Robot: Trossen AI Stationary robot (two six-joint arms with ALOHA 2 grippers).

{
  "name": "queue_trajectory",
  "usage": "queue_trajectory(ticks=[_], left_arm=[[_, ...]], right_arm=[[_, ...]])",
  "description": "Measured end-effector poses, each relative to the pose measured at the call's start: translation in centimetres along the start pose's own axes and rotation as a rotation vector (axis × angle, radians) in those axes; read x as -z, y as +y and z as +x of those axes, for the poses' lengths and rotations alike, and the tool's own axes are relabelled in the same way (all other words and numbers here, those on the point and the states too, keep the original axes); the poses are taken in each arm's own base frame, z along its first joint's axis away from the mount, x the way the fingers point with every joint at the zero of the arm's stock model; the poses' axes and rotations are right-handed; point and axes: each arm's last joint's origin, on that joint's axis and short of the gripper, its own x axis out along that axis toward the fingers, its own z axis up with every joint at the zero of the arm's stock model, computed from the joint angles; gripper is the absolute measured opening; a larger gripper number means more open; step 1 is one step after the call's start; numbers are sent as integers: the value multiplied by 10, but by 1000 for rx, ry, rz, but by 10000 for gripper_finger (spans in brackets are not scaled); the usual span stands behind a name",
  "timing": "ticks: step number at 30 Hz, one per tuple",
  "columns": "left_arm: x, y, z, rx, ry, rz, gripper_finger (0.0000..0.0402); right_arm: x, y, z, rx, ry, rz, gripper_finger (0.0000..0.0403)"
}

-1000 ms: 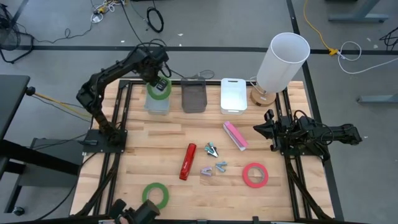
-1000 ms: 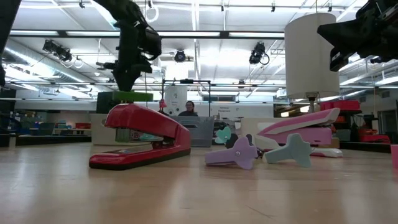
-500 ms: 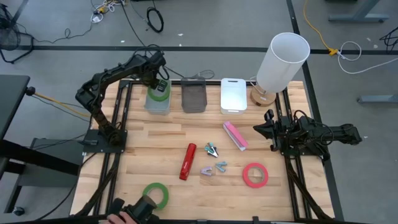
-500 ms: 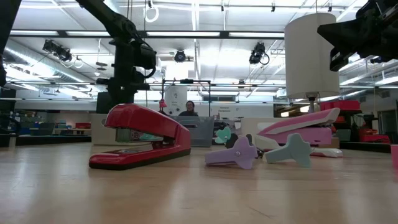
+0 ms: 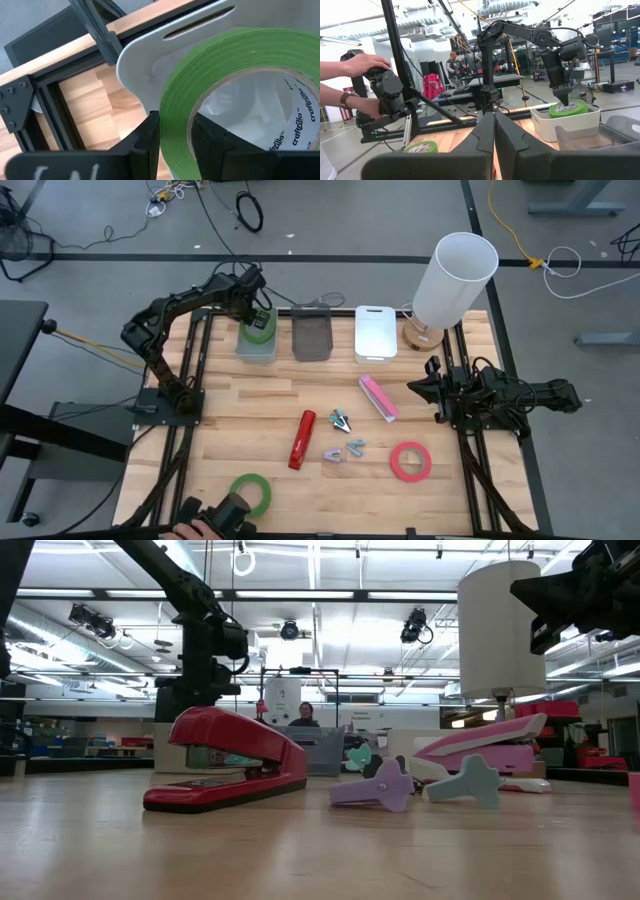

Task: Pick and place Stapler, Stapler remover, tape
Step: Put the top green tape into the gray bin, then put the green tape into the gray bin

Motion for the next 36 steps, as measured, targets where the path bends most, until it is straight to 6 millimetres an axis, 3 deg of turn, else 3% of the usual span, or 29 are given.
queue_trajectory(ticks=[10, 20, 27, 36], left_arm=[[0, 0, 0, -1, -1, -1, 109], [0, 0, 0, -4, -3, -1, 215], [0, 0, 0, -3, 3, 16, 242], [-7, -1, -30, 28, 37, 38, 243]], right_arm=[[0, 0, 0, 0, 0, 0, 16], [0, 0, 0, 0, 0, 0, 16], [0, 0, 0, 0, 0, 0, 16], [0, 0, 0, 0, 0, 0, 16]])
